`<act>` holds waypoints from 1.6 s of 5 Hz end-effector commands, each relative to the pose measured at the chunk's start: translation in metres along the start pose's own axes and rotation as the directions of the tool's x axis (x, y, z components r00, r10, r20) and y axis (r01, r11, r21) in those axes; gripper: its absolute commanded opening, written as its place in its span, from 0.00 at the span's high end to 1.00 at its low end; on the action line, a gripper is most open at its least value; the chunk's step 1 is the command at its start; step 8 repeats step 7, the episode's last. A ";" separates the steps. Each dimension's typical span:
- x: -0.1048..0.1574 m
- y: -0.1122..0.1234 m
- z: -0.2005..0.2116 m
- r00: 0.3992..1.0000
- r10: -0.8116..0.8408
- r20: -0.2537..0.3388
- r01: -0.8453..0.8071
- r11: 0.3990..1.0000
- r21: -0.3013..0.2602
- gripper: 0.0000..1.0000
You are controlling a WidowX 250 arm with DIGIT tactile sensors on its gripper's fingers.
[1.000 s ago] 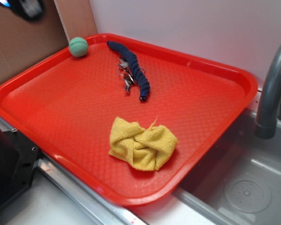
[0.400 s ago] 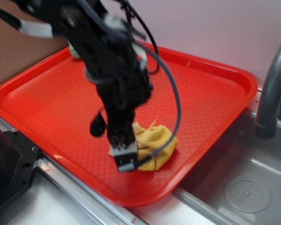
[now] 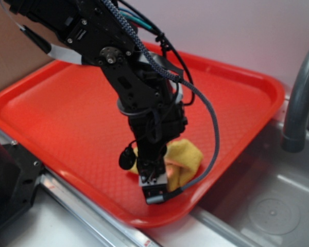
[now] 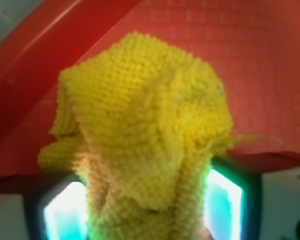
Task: Grab the yellow cloth.
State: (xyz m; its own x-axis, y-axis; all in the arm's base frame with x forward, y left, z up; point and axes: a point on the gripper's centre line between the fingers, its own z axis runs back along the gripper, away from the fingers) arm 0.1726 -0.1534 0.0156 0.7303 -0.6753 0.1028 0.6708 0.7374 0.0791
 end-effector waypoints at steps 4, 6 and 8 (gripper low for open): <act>-0.123 0.088 0.165 0.689 0.724 0.032 -0.724 0.686 0.065 1.00; -0.125 0.092 0.236 0.592 0.804 0.054 -0.806 0.589 0.065 1.00; -0.123 0.088 0.232 0.611 0.790 0.038 -0.790 0.607 0.089 1.00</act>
